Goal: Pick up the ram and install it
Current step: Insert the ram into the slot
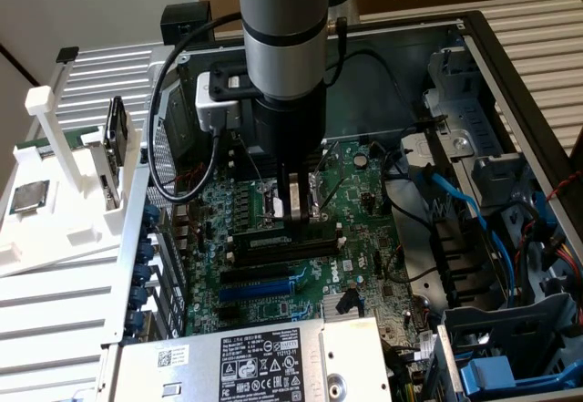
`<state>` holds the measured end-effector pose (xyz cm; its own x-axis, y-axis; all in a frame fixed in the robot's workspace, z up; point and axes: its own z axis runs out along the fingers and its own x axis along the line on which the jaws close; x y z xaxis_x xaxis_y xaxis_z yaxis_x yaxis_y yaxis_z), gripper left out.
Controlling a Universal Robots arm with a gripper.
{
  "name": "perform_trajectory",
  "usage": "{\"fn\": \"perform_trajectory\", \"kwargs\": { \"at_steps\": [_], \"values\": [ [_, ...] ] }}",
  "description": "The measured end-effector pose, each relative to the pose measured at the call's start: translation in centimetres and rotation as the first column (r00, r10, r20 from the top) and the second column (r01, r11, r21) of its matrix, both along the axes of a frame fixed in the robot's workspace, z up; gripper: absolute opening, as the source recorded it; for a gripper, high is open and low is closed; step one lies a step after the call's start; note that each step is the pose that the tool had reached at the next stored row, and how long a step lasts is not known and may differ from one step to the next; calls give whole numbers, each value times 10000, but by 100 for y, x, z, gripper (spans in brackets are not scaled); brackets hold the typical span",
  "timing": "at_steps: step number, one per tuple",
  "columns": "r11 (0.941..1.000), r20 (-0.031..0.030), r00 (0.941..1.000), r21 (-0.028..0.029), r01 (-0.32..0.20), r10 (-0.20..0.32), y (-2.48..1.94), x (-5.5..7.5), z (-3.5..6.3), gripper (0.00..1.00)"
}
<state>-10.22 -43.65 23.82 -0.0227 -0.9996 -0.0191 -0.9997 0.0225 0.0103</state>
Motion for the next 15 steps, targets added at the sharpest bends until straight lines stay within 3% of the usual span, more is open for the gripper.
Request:
{"fn": "perform_trajectory", "kwargs": {
  "at_steps": [15],
  "values": [
    [10000,0,10000,-1,-70,70,9,1,-12,13]
  ]
}}
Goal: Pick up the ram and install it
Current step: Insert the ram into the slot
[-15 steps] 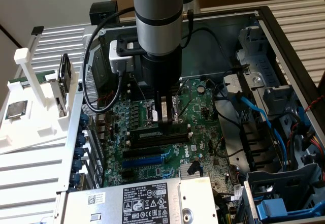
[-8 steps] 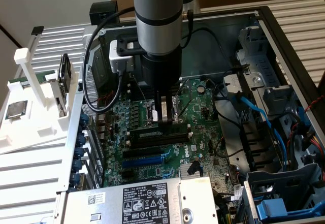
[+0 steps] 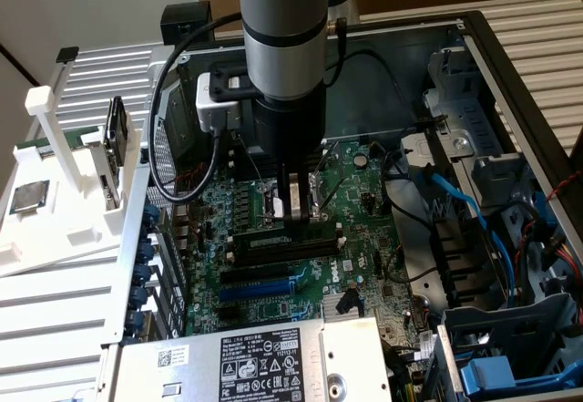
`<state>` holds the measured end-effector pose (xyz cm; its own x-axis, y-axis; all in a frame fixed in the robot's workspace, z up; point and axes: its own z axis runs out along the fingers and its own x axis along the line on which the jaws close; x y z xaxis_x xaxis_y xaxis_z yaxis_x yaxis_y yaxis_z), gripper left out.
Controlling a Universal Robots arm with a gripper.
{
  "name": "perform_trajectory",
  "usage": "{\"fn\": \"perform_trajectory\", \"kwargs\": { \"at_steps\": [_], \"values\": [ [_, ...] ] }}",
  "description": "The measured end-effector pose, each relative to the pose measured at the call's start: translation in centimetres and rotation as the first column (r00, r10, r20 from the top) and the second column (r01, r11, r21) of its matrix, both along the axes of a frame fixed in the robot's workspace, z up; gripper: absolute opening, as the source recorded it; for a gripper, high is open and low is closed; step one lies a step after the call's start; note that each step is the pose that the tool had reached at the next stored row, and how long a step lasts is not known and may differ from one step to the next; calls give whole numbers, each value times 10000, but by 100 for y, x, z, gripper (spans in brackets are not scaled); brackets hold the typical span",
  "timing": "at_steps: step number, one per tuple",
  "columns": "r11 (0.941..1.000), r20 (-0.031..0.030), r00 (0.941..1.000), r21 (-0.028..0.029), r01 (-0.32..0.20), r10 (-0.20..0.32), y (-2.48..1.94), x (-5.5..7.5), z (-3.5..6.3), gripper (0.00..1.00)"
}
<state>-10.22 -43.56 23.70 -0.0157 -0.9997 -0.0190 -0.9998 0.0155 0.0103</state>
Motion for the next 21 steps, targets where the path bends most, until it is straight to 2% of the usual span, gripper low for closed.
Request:
{"fn": "perform_trajectory", "kwargs": {
  "at_steps": [15,18,21],
  "values": [
    [10000,-4,10000,1,-59,59,-6,9,-1,13],
    [10000,-31,10000,0,-44,44,-7,18,0,13],
    [10000,-98,9999,0,-26,26,-7,19,0,13]
  ]
}}
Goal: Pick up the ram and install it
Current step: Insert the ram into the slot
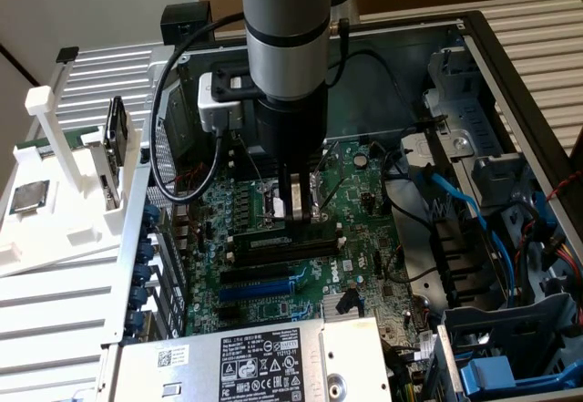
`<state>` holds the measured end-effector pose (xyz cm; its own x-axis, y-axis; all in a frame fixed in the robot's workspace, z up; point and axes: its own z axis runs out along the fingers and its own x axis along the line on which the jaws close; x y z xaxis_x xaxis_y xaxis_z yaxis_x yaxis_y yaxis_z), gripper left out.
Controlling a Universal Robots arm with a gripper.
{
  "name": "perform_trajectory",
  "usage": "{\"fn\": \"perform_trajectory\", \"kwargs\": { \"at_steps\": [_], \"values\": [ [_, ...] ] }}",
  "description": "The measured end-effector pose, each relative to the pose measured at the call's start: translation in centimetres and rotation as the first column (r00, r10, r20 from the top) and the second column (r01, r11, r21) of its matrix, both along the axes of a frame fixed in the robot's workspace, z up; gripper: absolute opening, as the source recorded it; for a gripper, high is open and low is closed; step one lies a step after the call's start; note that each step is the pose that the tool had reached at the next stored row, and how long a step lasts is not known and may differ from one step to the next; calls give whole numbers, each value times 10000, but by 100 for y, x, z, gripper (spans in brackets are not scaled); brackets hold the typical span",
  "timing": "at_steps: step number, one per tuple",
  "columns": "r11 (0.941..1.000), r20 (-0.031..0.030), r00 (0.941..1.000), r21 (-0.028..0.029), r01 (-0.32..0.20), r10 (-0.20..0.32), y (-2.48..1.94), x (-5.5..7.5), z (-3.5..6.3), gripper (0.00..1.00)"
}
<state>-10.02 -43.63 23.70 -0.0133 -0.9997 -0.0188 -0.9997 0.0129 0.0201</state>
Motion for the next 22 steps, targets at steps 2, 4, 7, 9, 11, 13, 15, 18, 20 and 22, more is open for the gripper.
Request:
{"fn": "perform_trajectory", "kwargs": {
  "at_steps": [2,4,7,9,11,13,15,18,20,22],
  "values": [
    [10000,-43,10000,-1,5,-5,-1,2,0,13],
    [10000,-51,10000,1,8,-8,-2,6,-1,13],
    [10000,-54,10000,2,7,-7,-3,19,-1,13],
    [10000,-55,10000,1,13,-13,-6,20,-1,13],
    [10000,-54,10000,0,20,-20,-7,20,0,13],
    [10000,-55,10000,0,30,-30,-8,20,0,13],
    [10000,-54,10000,1,40,-40,-8,20,-1,13],
    [10000,-54,10000,1,54,-54,-8,20,-1,13],
    [10000,-54,10000,2,58,-58,-8,18,-1,13],
    [10000,-54,10000,1,57,-57,-8,16,-1,13]
  ]
}}
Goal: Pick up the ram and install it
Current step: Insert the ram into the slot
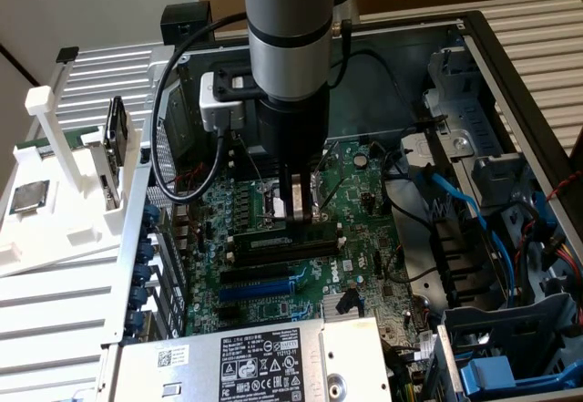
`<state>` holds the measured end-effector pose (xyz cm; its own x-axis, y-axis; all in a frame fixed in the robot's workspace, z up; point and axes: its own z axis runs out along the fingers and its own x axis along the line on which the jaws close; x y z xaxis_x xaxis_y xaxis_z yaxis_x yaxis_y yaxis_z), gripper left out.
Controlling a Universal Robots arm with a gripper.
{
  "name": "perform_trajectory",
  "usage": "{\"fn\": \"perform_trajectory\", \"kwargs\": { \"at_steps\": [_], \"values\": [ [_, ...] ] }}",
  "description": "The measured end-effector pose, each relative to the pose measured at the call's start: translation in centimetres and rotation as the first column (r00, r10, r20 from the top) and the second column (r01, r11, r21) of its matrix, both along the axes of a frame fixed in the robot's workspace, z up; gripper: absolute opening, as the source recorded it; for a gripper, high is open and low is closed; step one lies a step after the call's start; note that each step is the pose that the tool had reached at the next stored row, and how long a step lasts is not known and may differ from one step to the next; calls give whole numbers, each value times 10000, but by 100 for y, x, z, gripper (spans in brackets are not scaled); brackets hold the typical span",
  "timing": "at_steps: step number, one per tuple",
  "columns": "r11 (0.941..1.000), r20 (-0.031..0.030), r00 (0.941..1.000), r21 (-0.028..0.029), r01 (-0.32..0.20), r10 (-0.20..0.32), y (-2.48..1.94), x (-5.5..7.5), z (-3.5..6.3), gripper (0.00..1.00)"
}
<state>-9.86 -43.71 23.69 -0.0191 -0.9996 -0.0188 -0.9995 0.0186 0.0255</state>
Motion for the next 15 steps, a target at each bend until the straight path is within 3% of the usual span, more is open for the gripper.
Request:
{"fn": "perform_trajectory", "kwargs": {
  "at_steps": [15],
  "values": [
    [10000,0,10000,0,1,-1,0,-6,-26,13]
  ]
}}
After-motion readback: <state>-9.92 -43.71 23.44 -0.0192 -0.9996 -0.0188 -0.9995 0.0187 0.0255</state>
